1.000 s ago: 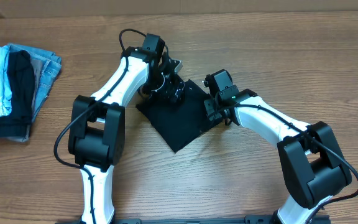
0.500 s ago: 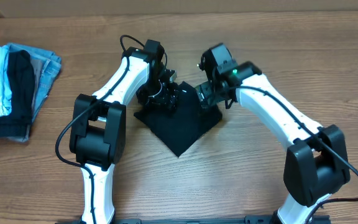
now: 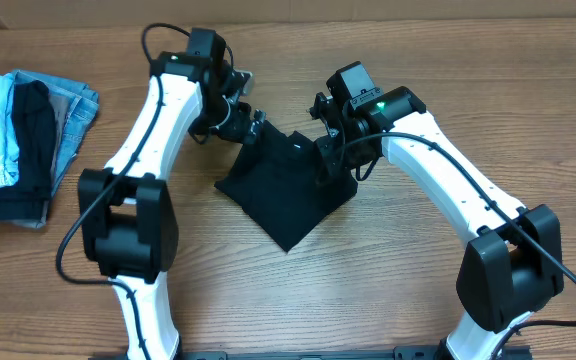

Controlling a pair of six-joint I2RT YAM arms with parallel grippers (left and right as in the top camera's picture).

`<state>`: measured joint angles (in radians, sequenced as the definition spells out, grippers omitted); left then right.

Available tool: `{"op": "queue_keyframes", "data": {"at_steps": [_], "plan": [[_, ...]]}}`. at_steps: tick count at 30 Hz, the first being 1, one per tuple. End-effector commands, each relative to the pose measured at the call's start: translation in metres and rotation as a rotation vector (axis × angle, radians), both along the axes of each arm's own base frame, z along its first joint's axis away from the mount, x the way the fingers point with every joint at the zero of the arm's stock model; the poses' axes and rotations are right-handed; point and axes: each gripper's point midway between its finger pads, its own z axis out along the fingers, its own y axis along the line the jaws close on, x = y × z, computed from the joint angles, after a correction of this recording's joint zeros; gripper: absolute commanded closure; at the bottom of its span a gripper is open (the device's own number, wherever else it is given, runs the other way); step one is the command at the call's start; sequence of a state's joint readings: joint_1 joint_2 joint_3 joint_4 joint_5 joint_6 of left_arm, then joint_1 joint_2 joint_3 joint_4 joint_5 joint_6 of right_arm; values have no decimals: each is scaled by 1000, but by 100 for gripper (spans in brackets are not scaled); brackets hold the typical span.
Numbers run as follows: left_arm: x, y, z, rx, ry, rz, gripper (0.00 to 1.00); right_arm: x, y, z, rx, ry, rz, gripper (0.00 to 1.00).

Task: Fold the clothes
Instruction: 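Carry the bundle left with the left gripper onto the clothes stack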

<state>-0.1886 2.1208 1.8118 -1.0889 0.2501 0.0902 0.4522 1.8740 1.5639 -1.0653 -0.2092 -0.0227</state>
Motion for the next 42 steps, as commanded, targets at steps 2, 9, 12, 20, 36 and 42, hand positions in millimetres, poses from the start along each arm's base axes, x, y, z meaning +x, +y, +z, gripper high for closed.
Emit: {"op": "queue_keyframes", "data": {"at_steps": [2, 9, 12, 20, 36, 42], "plan": [[-14, -29, -35, -132, 92, -150, 0, 0, 6, -13, 21, 43, 8, 61], [-31, -19, -97, -68, 254, -122, 0, -2, 13, -71, 0, 167, 13, 61], [-37, -18, -102, -55, 280, -123, 0, -1, 13, -78, -4, 174, 12, 61], [-70, -52, -120, -82, 402, -188, 27, 1, 14, -78, -1, 167, 13, 61], [-9, 81, 48, 502, -119, 225, 96, 24, -37, 58, -14, -111, -99, 62], [-28, 165, 176, 741, -411, 391, 96, 19, -62, 56, -39, -58, -149, 62]]}}
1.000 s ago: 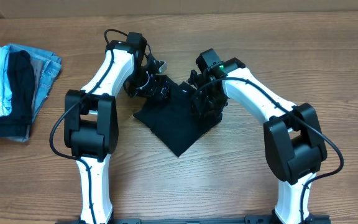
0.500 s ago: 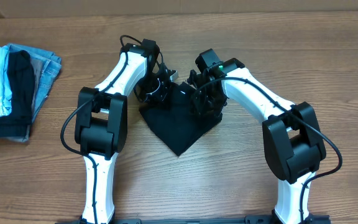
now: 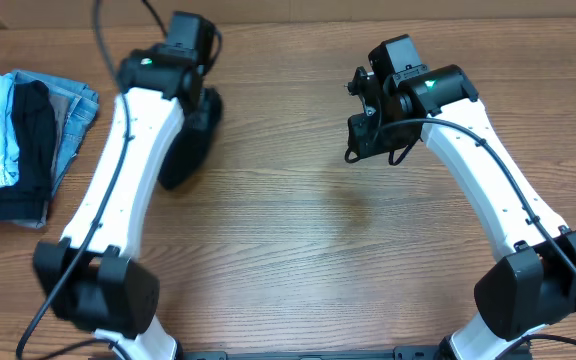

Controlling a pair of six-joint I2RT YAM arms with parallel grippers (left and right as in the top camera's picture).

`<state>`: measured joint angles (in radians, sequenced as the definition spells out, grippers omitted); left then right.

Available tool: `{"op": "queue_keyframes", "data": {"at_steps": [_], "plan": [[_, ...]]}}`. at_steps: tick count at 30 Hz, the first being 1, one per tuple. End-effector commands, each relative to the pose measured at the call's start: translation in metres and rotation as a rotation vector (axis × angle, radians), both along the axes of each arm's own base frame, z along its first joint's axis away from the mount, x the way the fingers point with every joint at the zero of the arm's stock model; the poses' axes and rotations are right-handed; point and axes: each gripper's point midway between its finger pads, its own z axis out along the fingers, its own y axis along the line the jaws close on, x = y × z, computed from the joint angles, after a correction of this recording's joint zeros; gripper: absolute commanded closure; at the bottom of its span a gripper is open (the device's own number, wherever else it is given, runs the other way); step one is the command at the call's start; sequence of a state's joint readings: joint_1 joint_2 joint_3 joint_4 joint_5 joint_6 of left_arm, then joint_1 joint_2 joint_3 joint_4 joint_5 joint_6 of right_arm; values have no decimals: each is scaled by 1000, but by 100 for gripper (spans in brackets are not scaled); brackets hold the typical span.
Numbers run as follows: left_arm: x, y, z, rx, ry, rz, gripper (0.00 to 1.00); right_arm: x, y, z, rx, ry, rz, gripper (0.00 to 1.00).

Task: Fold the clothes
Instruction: 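Carry the bundle left with the left gripper onto the clothes stack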

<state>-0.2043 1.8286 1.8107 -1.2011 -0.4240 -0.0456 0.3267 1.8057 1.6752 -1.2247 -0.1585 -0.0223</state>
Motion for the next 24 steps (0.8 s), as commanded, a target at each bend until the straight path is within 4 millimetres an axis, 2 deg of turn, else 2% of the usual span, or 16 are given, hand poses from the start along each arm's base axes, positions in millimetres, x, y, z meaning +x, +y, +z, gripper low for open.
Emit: {"op": "queue_keyframes", "data": {"at_steps": [1, 4, 7, 12, 14, 19, 24], "plan": [[-19, 75, 72, 219, -148, 133, 96, 4, -4, 6, -4, -20, -7, 62], [-29, 120, 96, 257, -211, 236, 96, 2, -5, 6, -6, -12, -6, 63], [-38, 170, 103, 261, -244, 360, 96, -1, -6, 5, -11, 3, -7, 63], [-31, 216, 103, 86, -361, 422, 95, -6, -7, 3, -18, 24, -7, 62], [-30, 227, 99, 34, -376, 431, 95, -7, -8, 3, -19, 27, -7, 62], [-24, 251, 71, -93, -364, 445, 96, -10, -9, 2, -23, 40, -7, 62], [-21, 292, 44, -190, -386, 502, 93, -13, -9, 2, -26, 52, -6, 62]]}}
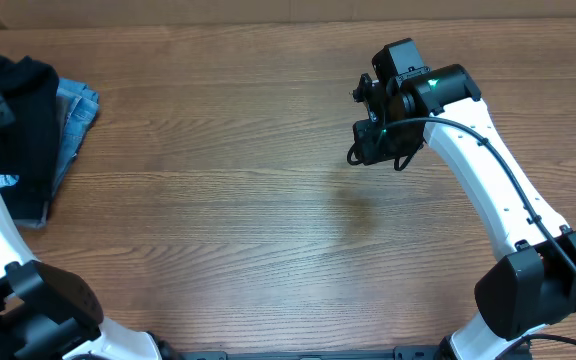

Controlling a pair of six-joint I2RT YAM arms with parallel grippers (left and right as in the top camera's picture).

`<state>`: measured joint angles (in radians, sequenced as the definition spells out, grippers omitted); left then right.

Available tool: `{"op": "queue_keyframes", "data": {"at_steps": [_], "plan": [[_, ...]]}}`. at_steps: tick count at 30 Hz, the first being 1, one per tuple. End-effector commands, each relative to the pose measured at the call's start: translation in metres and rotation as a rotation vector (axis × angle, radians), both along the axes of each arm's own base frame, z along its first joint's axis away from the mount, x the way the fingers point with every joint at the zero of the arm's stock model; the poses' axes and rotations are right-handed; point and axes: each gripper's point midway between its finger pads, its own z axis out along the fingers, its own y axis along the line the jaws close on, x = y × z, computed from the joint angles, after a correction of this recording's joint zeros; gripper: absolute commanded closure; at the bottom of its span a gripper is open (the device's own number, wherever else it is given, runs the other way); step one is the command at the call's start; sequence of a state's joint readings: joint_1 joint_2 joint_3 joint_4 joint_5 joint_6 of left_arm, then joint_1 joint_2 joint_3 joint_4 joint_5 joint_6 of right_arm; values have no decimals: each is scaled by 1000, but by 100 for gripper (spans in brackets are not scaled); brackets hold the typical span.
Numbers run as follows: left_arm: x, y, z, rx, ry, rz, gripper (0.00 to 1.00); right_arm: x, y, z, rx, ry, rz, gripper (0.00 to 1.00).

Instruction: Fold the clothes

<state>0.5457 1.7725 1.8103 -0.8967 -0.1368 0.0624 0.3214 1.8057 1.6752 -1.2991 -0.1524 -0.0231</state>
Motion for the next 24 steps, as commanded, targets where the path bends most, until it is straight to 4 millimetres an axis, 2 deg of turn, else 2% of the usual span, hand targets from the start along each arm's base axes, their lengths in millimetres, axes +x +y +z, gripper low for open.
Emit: {"op": "queue_keyframes", "data": {"at_steps": [1, 4, 7, 11, 14, 17, 24], "plan": [[5, 18, -11, -82, -63, -1, 93, 1, -1, 6, 2, -12, 0, 63], [16, 22, -17, -177, -146, -49, 94, 0, -1, 5, -1, -5, -1, 63], [32, 9, -5, -245, -249, -155, 96, 0, -1, 5, 0, -4, -3, 62], [34, 16, 1, -228, -280, -155, 96, 0, -1, 5, 0, -4, -3, 62], [37, 13, 15, -302, -380, -226, 96, 0, -1, 5, 0, -5, -3, 62], [29, 29, 29, -351, -470, -212, 96, 1, -1, 6, 1, -9, -3, 63], [0, 64, 28, -364, -497, -104, 96, 2, -1, 6, 3, -15, -3, 62]]}}
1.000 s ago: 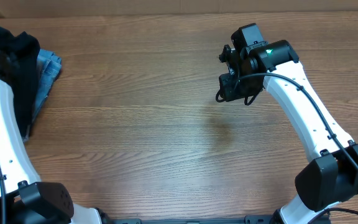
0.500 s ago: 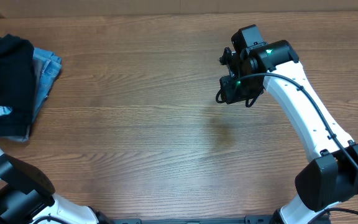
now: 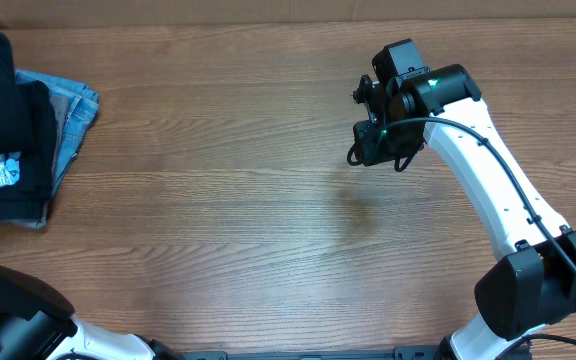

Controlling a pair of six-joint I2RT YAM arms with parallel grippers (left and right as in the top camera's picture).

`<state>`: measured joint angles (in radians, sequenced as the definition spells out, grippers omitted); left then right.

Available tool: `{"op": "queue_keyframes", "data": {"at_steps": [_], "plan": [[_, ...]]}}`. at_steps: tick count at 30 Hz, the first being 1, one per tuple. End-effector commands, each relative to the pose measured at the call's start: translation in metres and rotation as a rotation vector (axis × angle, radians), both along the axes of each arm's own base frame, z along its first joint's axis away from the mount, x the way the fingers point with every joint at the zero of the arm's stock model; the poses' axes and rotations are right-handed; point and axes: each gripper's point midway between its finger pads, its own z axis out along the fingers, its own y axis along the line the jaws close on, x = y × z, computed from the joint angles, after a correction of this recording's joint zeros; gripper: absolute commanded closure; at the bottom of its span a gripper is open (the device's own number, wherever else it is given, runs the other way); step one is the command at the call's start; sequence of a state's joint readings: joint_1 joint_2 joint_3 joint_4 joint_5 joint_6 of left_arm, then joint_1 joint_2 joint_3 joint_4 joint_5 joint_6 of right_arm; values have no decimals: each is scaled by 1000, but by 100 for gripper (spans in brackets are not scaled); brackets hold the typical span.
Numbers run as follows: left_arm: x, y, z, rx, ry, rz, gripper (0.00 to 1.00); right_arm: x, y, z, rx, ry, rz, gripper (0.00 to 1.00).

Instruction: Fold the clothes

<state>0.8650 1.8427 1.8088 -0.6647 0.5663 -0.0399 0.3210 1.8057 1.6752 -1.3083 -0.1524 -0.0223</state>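
Observation:
A pile of folded clothes (image 3: 23, 140) lies at the table's left edge: denim at the bottom, dark pieces and a strip of light blue cloth on it. On its far end rests a black garment, partly cut off by the frame. My right gripper (image 3: 366, 150) hangs over the bare wood right of centre with nothing in it; its fingers point down and their gap is hidden. Of the left arm only the base (image 3: 8, 318) shows at the lower left; its gripper is out of view.
The wooden table (image 3: 248, 220) fills the view. The right arm's white links (image 3: 488, 200) run from the lower right corner toward the middle. A dark rail (image 3: 298, 354) lies along the front edge.
The left arm's white link has left the view at the left edge. The black garment stays on the pile, lying a little flatter. The right arm has not moved.
Both grippers were at the black garment in the middle of the table. Then the left arm had it bunched up left of centre, and the right gripper hung free. Later the garment was over the pile at the left edge, where it now rests.

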Motion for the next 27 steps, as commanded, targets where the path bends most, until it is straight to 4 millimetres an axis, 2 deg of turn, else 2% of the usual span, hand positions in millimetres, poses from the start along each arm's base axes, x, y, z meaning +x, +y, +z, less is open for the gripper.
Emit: {"op": "queue_keyframes", "data": {"at_steps": [1, 6, 10, 11, 13, 14, 16, 19, 21, 23, 24, 25, 26, 27], "plan": [[-8, 11, 4, -20, -18, 34, 96, 4, 0, 6, 6, -24, -2, 63], [-15, 21, -2, 1, 23, 90, 95, 4, 0, 6, 6, -23, -2, 62], [-25, 33, -9, 31, 84, 169, 80, 4, 0, 6, 6, -23, -2, 62], [-28, 37, -11, 42, 102, 193, 70, 4, 0, 6, 6, -22, -2, 63], [-44, 52, -20, 63, 174, 306, 26, 2, 0, 6, 4, -16, -2, 63], [-62, 64, -28, 72, 247, 428, 15, 1, -1, 6, 3, -12, -2, 62], [-77, 72, -32, 71, 290, 511, 9, 1, -1, 6, 2, -12, -2, 63], [-81, 72, -35, 28, 283, 543, 8, 2, -1, 6, 2, -13, -2, 63], [-67, 58, -34, -26, 235, 458, 12, 2, 0, 6, 3, -16, -2, 62], [-45, 37, -27, -57, 168, 295, 16, 6, 1, 7, 9, -32, -3, 60], [-39, 30, -25, -48, 161, 258, 14, 9, 3, 8, 22, -44, -1, 55], [-32, 20, -20, -21, 159, 218, 7, 13, 9, 10, 52, -57, 4, 45], [-22, 8, -15, -2, 152, 174, 2, 16, 15, 13, 84, -73, 11, 31], [-8, -14, -6, 33, 144, 109, 0, 20, 20, 15, 114, -88, 18, 1]]}}
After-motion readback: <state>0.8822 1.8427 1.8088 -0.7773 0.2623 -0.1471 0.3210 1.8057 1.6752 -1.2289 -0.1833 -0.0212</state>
